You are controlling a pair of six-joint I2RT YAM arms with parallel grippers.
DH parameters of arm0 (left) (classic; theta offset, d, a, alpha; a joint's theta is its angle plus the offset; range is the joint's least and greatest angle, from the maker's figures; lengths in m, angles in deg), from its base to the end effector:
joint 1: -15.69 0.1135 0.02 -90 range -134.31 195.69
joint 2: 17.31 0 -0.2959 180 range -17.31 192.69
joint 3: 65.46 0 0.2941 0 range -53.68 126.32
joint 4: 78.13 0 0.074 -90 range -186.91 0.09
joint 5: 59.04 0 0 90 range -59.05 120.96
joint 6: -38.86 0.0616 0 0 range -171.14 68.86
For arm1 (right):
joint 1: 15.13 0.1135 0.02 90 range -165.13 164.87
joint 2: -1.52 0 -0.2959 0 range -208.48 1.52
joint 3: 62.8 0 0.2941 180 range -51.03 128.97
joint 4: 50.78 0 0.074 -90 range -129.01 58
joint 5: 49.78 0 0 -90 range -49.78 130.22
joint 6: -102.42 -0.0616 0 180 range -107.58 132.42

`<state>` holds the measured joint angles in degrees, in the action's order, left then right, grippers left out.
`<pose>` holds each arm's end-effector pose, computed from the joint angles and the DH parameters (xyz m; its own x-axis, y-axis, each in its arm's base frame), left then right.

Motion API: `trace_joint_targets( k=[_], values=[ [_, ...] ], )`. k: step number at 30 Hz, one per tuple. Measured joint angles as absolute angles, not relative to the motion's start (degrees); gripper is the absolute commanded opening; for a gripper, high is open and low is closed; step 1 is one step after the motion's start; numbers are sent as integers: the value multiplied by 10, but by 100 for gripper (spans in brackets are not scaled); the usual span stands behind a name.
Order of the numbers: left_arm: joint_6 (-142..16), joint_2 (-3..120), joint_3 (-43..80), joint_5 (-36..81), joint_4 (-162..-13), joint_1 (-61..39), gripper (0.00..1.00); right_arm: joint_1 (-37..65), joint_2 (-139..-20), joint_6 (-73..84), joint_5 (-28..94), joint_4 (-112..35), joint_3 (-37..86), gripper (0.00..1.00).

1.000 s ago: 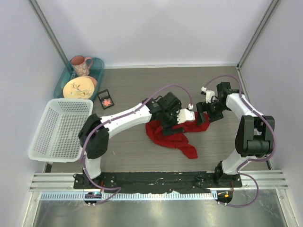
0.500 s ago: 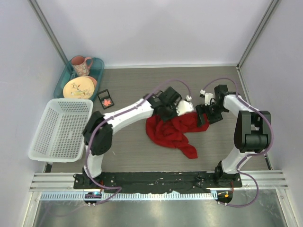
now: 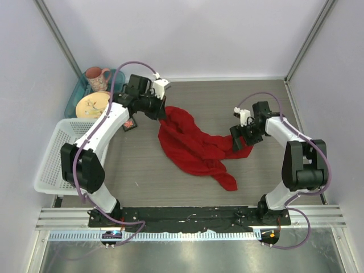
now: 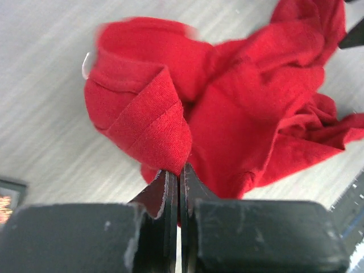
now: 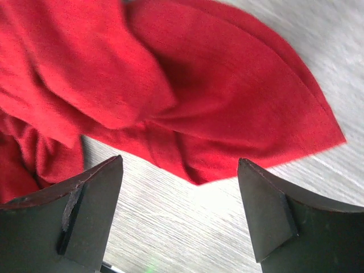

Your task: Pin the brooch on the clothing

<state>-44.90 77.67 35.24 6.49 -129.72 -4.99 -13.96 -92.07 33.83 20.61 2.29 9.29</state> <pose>0.3922 -0.1753 0.3442 -0.6033 0.3335 -0.7245 0.6607 0.7177 -0.2199 0.3468 0.0278 0.1738 -0.8576 -0.3615 -0.3658 -0.4528 0.8679 0.2041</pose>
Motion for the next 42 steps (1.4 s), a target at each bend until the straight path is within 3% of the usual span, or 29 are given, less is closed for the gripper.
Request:
trace_joint_targets(
  k=[5, 13, 24, 31, 35, 38, 41, 42],
  values=[
    [-462, 780, 317, 17, -1307, -59, 0, -85, -888, 344, 180, -8, 93, 87],
    [-369, 774, 315, -100, -1356, -60, 0, -58, -880, 336, 92, -65, 113, 96],
    [-234, 641, 304, -160, -1473, -77, 0, -26, -927, 323, 42, -59, 195, 96],
    [-256, 613, 259, -93, -1453, -208, 0, -26, -913, 200, -114, -47, 188, 95],
    [-256, 631, 257, -60, -1445, -290, 2, -25, -900, 131, -144, -38, 155, 95],
    [-230, 651, 255, -31, -1453, -363, 8, -27, -900, 101, -131, -28, 131, 95],
    [-182, 681, 256, -26, -1488, -427, 26, -43, -900, 79, -110, -19, 112, 93],
    [-167, 693, 261, -28, -1507, -442, 46, -55, -900, 74, -105, -17, 108, 92]
  ],
)
